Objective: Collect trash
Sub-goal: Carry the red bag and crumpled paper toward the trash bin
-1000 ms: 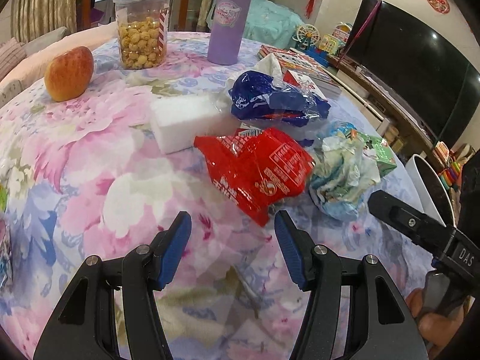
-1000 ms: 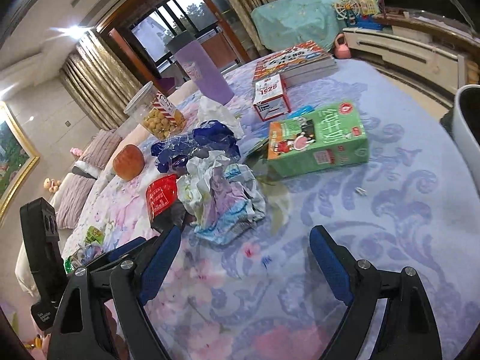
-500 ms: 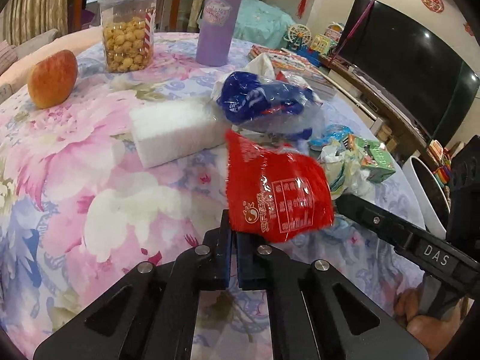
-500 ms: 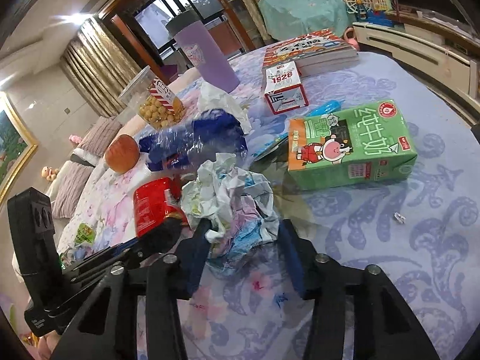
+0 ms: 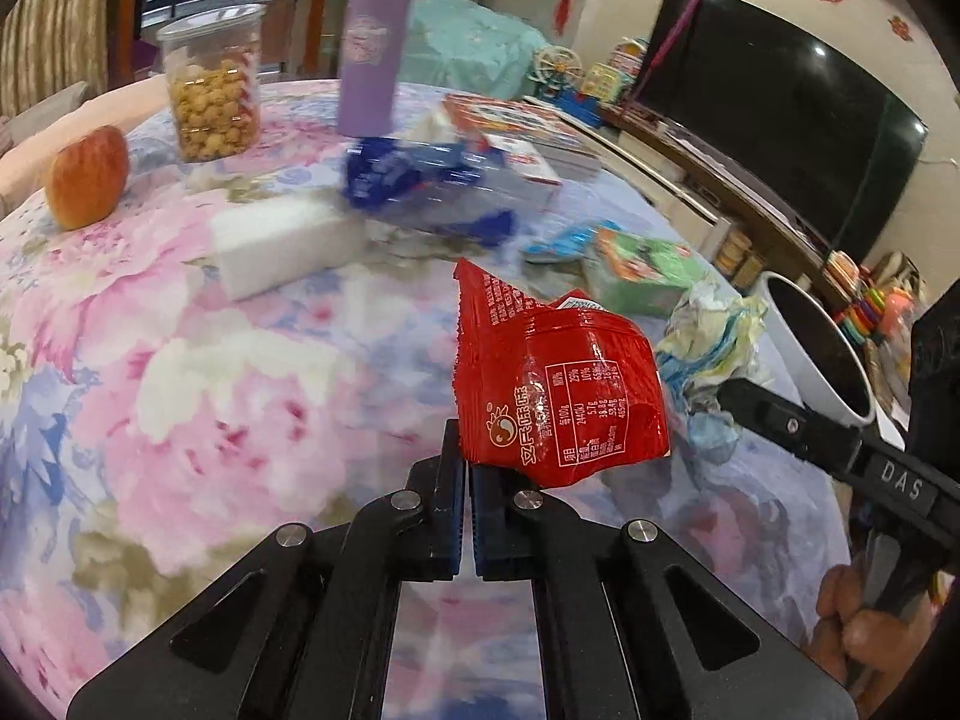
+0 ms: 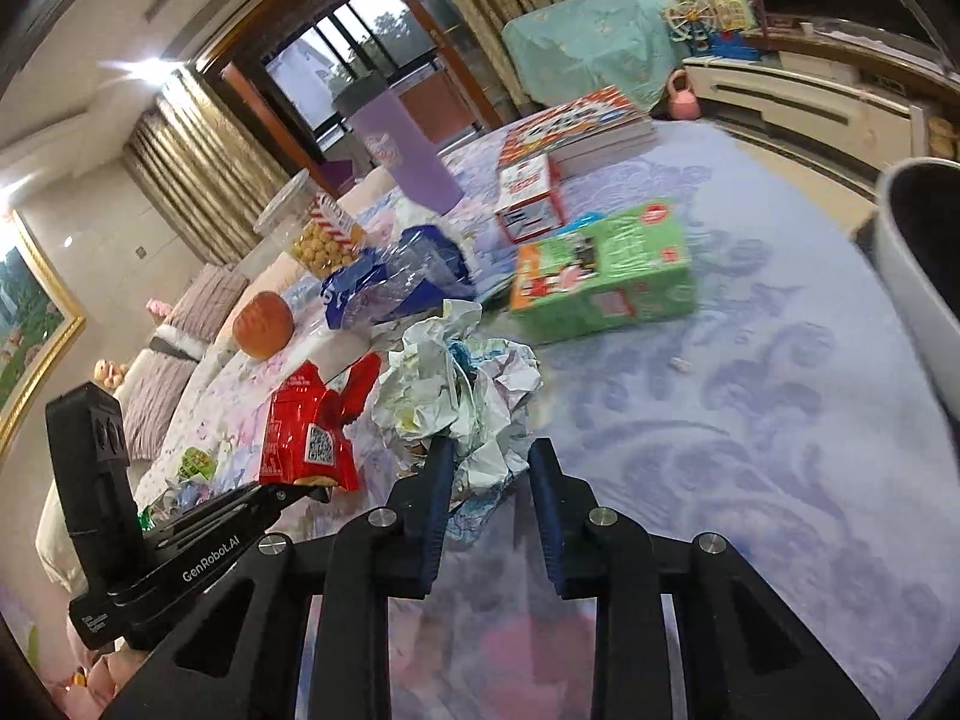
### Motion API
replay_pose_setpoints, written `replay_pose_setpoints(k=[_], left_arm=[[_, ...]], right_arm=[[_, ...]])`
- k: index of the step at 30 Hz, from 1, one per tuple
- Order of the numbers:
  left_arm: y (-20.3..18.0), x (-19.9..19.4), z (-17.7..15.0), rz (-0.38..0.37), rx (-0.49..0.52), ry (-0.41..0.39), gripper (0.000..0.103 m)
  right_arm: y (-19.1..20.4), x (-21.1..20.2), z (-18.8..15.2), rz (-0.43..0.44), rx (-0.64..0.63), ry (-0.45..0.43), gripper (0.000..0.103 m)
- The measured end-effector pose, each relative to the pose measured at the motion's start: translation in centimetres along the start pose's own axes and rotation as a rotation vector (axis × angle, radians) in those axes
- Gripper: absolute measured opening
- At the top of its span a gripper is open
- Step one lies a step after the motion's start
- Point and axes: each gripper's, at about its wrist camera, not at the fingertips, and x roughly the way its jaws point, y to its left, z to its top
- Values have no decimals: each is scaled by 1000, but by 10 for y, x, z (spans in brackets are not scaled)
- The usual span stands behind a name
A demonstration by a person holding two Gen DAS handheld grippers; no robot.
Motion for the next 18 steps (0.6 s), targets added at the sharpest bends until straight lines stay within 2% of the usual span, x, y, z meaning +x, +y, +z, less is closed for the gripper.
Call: replay_pose_setpoints(k=[18], left_arm=[[-92, 3, -2, -114, 137, 18, 1]], right_arm=[[-69, -83, 1, -126, 97, -130, 26]])
